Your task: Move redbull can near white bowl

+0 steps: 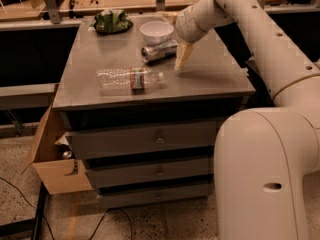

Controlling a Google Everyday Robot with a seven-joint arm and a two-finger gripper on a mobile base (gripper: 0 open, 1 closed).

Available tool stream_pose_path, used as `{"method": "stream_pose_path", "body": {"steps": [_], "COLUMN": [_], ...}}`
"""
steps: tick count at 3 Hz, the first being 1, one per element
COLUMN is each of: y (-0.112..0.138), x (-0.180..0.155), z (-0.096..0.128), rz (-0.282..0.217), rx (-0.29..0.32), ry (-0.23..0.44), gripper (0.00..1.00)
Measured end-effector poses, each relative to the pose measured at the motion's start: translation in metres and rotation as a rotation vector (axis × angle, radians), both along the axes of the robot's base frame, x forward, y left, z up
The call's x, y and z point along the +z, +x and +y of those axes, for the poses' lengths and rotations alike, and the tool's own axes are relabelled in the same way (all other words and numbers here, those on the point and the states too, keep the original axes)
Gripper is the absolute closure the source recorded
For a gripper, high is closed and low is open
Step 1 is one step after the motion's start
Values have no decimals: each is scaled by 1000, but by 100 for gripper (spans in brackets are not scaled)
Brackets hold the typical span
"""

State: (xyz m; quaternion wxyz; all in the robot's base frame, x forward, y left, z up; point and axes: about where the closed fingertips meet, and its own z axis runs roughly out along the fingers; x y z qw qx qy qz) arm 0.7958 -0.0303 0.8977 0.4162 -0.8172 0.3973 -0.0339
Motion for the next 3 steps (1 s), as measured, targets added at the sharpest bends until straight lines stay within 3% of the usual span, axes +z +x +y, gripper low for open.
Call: {"method": "stream_pose_path", "body": {"steps": [2,3], "y": [1,3], "x": [9,35], "z": [-6,-27], "rz": [-7,-40], "rx": [-19,-75], "ry": [12,23], "gripper": [0,0]}}
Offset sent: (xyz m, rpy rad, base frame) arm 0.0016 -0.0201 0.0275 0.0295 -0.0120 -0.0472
